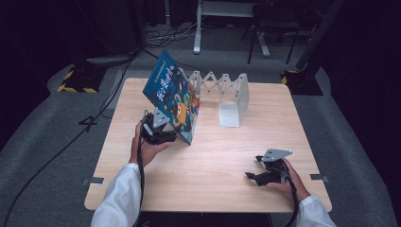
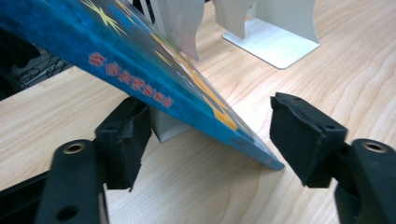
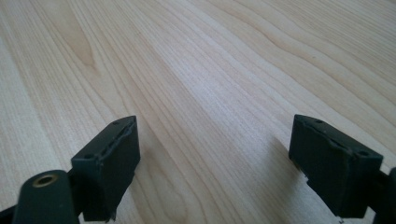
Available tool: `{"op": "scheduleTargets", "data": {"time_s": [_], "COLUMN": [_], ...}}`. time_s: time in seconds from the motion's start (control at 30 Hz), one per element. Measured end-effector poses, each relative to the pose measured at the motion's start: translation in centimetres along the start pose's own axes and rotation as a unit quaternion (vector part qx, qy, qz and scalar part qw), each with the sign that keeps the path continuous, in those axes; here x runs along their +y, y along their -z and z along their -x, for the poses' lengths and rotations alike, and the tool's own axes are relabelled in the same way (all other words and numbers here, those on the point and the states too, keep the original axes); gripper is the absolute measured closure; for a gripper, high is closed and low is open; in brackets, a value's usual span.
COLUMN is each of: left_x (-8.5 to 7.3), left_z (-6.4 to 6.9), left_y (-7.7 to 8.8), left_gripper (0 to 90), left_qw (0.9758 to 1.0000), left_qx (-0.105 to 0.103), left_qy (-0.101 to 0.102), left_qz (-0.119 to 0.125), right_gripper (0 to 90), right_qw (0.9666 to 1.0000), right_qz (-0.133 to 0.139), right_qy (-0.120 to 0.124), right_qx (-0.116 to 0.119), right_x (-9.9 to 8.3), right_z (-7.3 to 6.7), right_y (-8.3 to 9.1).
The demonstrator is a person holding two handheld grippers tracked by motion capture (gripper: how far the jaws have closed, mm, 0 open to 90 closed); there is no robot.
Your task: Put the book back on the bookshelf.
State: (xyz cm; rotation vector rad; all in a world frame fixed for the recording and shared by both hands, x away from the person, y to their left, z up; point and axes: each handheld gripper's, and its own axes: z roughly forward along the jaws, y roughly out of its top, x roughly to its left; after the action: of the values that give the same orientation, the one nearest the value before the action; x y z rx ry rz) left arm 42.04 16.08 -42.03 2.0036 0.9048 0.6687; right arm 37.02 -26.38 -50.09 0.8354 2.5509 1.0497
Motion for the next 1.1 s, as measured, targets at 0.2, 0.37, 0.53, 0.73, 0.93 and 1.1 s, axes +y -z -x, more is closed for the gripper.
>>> {"op": "scheduleTargets", "data": {"time_s": [0.2,0.37,0.53,0.73,0.93,1.1], "left_x": [-0.3,-0.5,-0.7,-1.1,-1.9,-3.0], "left_z": [0.5,0.8,1.3,2.0,2.6,3.0], "left_y": [0.8,1.4,1.9,2.7,3.2,3.7], "left_gripper": [23.5,20.1,18.2,19.1,19.0,19.0], "left_qw": [0.9998,0.9991,0.9978,0.9964,0.9950,0.9937], "left_qx": [-0.009,-0.022,-0.017,-0.011,-0.010,-0.005], "left_qy": [-0.018,-0.035,-0.059,-0.077,-0.089,-0.099], "left_qz": [-0.007,-0.010,-0.023,-0.033,-0.043,-0.053], "right_gripper": [19.7,19.8,20.0,20.2,20.4,20.4], "right_qw": [0.9997,0.9996,0.9993,0.9985,0.9976,0.9969], "right_qz": [-0.010,-0.004,0.001,0.003,0.003,0.005], "right_qy": [0.003,0.003,0.004,0.010,0.019,0.014], "right_qx": [-0.021,-0.029,-0.038,-0.053,-0.067,-0.078], "right_x": [0.3,0.5,0.7,1.0,1.0,0.5], "right_z": [0.0,0.1,0.2,-0.1,-0.4,-0.3], "right_y": [0.4,1.0,1.5,2.1,2.6,3.5]}}
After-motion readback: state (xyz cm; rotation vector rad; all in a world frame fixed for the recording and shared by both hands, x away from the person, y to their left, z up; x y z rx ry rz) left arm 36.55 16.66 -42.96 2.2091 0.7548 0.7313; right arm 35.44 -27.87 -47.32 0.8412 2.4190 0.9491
